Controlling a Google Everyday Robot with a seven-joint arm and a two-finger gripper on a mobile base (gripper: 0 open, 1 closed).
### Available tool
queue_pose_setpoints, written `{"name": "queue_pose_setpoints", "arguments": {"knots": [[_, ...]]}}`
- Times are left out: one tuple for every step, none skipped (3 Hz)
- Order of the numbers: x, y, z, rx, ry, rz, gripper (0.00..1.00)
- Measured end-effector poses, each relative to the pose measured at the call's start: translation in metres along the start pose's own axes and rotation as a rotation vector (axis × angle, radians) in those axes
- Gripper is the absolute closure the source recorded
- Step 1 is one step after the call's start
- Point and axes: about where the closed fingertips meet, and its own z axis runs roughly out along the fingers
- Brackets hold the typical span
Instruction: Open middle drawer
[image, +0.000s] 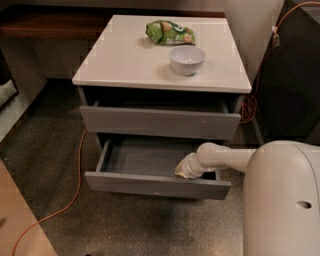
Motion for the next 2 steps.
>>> {"name": "queue_pose_setpoints", "arguments": {"knots": [[-0.0029, 0.0199, -0.0024, -0.015, 0.006, 0.027, 1.00], [-0.0033, 0.0284, -0.0041, -0.017, 0.010, 0.042, 1.00]]}}
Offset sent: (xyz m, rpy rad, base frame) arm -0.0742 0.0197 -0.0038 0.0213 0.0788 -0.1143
